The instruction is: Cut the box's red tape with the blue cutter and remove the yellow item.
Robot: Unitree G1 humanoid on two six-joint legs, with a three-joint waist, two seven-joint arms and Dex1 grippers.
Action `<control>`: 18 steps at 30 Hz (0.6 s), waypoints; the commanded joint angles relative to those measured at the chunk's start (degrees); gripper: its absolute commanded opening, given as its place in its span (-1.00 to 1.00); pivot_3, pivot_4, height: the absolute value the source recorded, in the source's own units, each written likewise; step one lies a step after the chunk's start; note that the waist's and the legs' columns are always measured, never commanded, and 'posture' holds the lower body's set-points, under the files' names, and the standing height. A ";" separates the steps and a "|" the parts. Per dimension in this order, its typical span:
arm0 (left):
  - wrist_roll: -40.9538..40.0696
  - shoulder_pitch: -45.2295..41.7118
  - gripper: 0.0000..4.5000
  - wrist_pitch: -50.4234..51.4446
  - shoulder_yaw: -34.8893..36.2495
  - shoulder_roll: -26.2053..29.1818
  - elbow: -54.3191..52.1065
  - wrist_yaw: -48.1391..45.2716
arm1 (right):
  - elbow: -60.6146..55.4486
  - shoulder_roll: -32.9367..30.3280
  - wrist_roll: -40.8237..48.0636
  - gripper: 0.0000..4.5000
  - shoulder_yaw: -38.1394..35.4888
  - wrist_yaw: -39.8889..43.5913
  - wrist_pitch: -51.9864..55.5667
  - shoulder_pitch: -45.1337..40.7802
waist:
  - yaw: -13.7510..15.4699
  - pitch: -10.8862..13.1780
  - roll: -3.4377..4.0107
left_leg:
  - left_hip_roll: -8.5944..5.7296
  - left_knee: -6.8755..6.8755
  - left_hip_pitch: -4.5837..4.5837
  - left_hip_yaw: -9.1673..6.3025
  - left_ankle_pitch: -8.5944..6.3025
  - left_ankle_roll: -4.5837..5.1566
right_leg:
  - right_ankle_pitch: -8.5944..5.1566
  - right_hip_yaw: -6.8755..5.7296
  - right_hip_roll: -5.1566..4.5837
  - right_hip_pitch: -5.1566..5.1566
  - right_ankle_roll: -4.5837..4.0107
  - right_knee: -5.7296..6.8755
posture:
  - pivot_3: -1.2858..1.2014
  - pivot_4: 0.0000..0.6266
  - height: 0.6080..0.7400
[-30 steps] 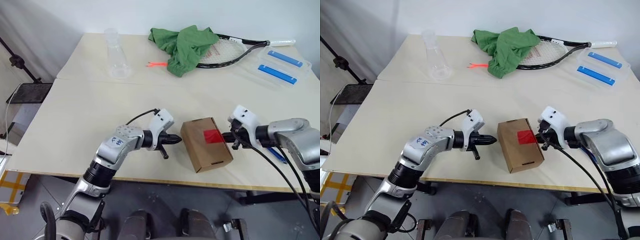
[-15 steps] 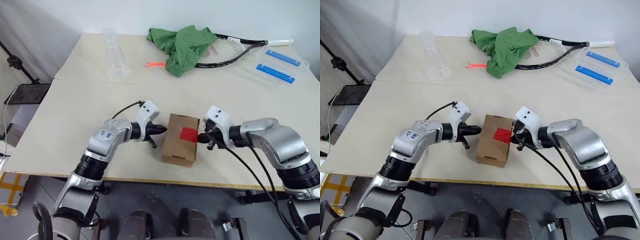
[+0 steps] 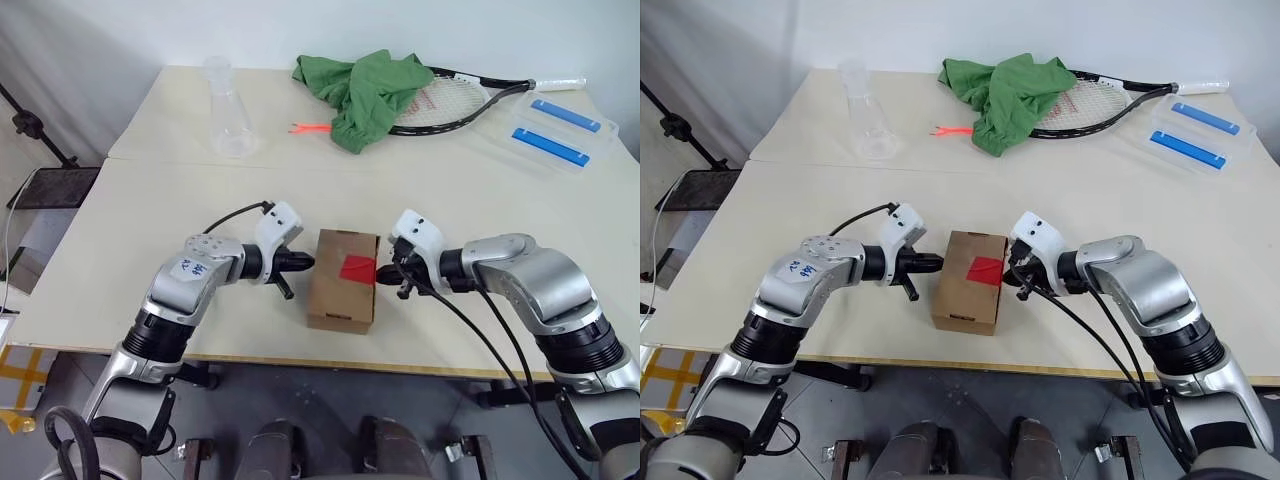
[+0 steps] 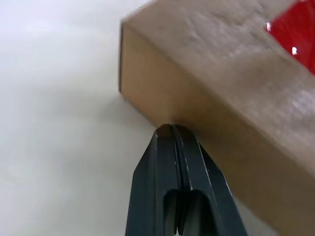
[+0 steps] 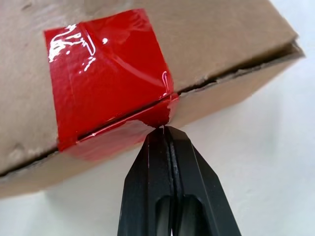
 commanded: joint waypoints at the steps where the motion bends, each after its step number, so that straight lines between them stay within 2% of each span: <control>1: -1.17 0.13 -1.00 -0.18 -1.89 -0.42 -4.53 -1.81 | -2.18 -0.78 -0.34 -0.99 -0.39 0.10 -2.94 -0.86 | -0.02 0.00 0.00 | 0.00 0.00 0.00 0.00 0.00 0.00 | 0.00 0.00 0.00 0.00 0.00 0.00 | 0.03 -0.52 1.00; 6: -1.06 -1.90 -1.00 -0.37 1.93 2.74 -3.01 -1.69 | 1.25 -3.58 -3.26 -0.99 -5.54 -3.91 -4.90 -0.82 | -0.04 0.02 -0.02 | 0.00 -0.01 0.00 0.02 0.00 0.00 | 0.00 0.01 0.00 -0.01 0.00 -0.01 | 0.03 -0.52 1.00; 8: -2.00 -3.39 -1.00 -0.58 3.42 3.36 -2.32 -2.35 | 1.85 -4.73 -1.91 -0.83 -7.84 -3.79 -2.24 -1.74 | -0.01 0.02 -0.03 | 0.02 -0.01 -0.01 0.02 0.00 0.00 | 0.00 0.01 0.00 -0.02 0.00 -0.01 | 0.03 -0.52 1.00; 10: -2.64 -4.44 -1.00 -0.60 4.21 3.40 -1.93 -2.65 | 1.87 -5.23 -1.02 -0.60 -9.10 -3.80 -0.90 -2.33 | 0.02 0.02 -0.03 | 0.01 -0.01 -0.03 0.02 0.00 0.00 | 0.00 0.01 0.00 -0.03 0.00 -0.02 | 0.03 -0.52 1.00; 14: -3.68 -7.36 -1.00 -0.80 5.00 2.19 -0.56 -3.57 | 1.89 -3.72 0.09 0.02 -11.95 -6.22 2.38 -4.36 | -0.07 0.02 -0.03 | 0.02 -0.03 -0.01 0.03 0.00 0.00 | 0.00 0.01 0.00 -0.03 0.00 0.00 | 0.03 -0.52 1.00; 18: -3.91 -10.91 -1.00 -3.28 2.57 -0.65 1.81 -6.05 | 0.75 2.21 2.44 0.64 -14.97 -10.32 6.17 -6.64 | -0.01 0.02 -0.03 | 0.02 -0.02 -0.02 0.06 0.00 0.00 | 0.00 0.01 0.01 -0.03 0.00 -0.01 | 0.03 -0.52 1.00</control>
